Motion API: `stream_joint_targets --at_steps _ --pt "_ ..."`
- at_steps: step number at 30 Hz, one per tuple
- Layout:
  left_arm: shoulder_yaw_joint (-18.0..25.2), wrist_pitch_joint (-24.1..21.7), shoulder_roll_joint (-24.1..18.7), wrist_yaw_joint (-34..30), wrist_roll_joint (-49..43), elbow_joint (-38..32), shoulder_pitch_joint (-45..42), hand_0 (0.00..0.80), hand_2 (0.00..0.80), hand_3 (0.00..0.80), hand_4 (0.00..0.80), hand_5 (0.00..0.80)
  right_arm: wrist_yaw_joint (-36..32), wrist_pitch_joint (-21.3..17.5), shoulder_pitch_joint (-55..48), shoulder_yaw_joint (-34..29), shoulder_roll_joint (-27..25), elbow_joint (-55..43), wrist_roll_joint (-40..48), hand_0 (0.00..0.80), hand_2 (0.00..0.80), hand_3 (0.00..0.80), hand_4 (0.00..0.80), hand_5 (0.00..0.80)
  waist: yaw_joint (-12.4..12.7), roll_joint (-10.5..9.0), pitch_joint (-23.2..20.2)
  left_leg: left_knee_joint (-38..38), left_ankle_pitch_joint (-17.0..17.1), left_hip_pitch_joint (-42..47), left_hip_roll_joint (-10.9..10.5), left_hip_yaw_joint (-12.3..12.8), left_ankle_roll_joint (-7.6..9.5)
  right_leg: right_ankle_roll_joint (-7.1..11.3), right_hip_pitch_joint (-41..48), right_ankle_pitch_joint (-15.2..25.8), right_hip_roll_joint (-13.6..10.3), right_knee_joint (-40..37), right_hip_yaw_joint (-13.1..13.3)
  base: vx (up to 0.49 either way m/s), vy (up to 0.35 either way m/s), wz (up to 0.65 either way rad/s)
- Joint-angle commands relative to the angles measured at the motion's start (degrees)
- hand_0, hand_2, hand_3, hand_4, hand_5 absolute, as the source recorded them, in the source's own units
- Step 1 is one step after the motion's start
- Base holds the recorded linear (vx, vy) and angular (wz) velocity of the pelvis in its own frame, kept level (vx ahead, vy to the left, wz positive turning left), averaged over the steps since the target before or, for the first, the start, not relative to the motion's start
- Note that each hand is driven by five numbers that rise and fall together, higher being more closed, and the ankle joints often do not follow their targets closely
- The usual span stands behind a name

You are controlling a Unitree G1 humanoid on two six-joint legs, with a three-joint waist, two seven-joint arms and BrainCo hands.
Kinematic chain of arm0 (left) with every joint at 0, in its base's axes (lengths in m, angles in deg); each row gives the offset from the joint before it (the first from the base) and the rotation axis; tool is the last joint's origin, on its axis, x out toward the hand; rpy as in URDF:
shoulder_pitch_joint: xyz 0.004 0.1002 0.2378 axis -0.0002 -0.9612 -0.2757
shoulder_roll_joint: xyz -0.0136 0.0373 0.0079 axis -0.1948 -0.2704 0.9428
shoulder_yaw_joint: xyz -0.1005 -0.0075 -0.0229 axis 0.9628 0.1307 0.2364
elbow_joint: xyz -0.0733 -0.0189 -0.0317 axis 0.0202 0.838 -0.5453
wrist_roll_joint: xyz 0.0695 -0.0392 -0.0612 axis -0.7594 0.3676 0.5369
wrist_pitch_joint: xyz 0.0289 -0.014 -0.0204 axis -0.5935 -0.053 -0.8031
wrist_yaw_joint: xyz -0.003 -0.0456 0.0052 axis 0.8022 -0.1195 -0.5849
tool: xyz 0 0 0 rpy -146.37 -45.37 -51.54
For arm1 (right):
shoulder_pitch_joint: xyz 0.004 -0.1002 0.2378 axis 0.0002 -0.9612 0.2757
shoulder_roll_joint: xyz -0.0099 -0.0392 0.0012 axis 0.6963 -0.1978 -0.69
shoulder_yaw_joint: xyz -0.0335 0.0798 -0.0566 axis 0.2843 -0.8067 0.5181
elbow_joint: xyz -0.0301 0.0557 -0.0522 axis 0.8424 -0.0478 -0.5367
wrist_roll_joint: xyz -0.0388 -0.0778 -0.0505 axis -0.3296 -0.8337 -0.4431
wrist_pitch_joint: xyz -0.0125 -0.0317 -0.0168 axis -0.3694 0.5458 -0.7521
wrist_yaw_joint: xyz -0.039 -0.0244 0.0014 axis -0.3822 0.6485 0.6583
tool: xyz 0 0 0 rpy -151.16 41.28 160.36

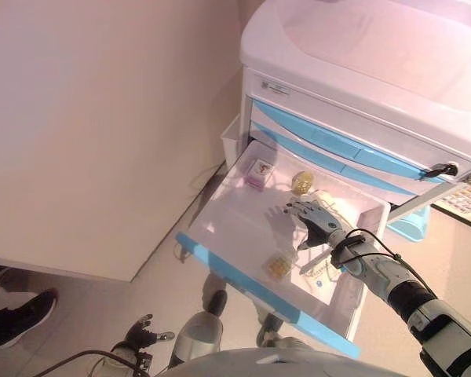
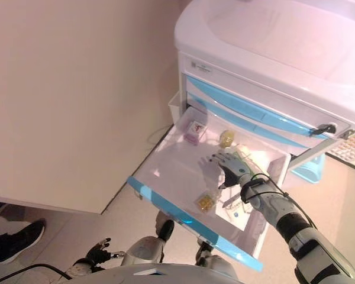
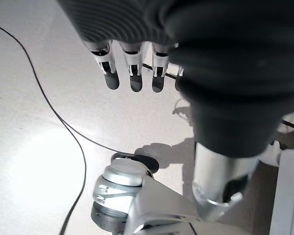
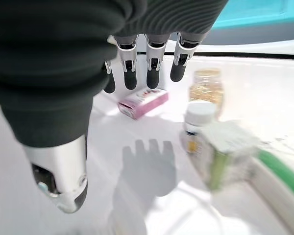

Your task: Open the drawer and pick up the medicine

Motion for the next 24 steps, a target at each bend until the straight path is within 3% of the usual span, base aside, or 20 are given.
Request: stream_joint_targets --at_steps 1,13,24 --pt "-0.64 -0.04 -1.77 0.45 -0.74 2.66 1.38 0.0 0.0 0.0 0.0 0.0 2.89 -1.82 1.07 2.79 -0.77 0.03 -3.11 0.0 0.0 0.0 0.0 0.0 0.72 -0.61 -0.5 -2.22 -2.29 -0.78 -2.36 0.83 1.25 3.57 5.79 -9.11 0.68 4.3 0.19 -0.016 -0.042 -0.01" --pt "-1.49 0.55 -2.35 0.59 -0.8 1.65 1.99 0.0 0.0 0.0 0.0 0.0 1.99 -3.32 2.91 5.46 -0.58 2.74 -7.6 0.0 0.0 0.0 0.0 0.0 1.31 0.16 0.43 -2.18 -1.8 -1.64 -2.49 0.26 1.09 3.59 5.26 -9.08 0.64 4.23 -0.16 -0.002 -0.003 0.0" --pt "-2.45 0.6 -1.32 0.76 -1.51 1.3 2.64 0.0 0.0 0.0 0.0 0.0 0.32 -2.55 2.59 6.55 3.74 6.78 -8.67 0.0 0.0 0.0 0.0 0.0 2.09 1.26 1.01 -2.08 -1.58 -1.97 -2.71 -0.55 0.91 3.4 5.19 -9.5 0.51 4.49 -0.77 -0.002 0.0 0.02"
